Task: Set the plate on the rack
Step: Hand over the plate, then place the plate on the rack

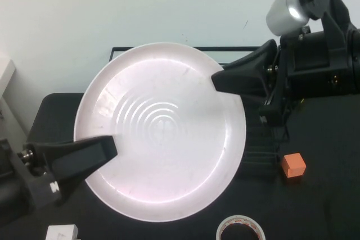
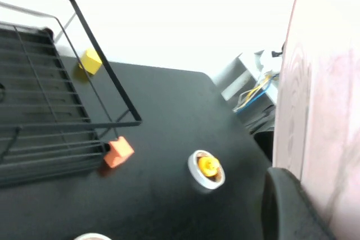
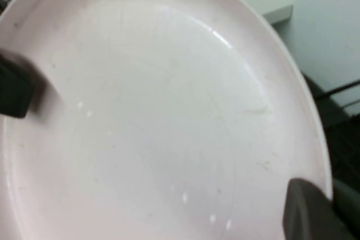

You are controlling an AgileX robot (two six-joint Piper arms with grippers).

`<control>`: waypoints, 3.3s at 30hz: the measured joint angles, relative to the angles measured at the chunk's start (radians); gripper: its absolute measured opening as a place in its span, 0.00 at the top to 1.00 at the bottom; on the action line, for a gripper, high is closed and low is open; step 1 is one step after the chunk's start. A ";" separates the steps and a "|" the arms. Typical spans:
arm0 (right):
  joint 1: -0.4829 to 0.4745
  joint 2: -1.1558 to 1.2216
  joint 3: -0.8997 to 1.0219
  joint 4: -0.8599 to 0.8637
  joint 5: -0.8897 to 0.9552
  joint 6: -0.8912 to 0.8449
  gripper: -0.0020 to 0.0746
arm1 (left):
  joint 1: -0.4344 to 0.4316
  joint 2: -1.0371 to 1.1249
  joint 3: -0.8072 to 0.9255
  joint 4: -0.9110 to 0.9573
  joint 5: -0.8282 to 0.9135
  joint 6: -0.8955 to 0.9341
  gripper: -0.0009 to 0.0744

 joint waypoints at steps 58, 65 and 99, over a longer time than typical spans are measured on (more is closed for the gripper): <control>-0.116 -0.518 0.176 -0.764 0.565 0.077 0.97 | -0.081 1.173 -0.827 -0.239 -0.299 2.011 0.88; -0.118 -0.518 0.176 -0.772 0.565 0.082 0.97 | -0.081 1.256 -0.917 -0.241 -0.311 1.993 0.88; -0.118 -0.518 0.176 -1.014 0.565 0.233 0.98 | -0.081 1.217 -0.946 -0.248 -0.429 1.653 0.52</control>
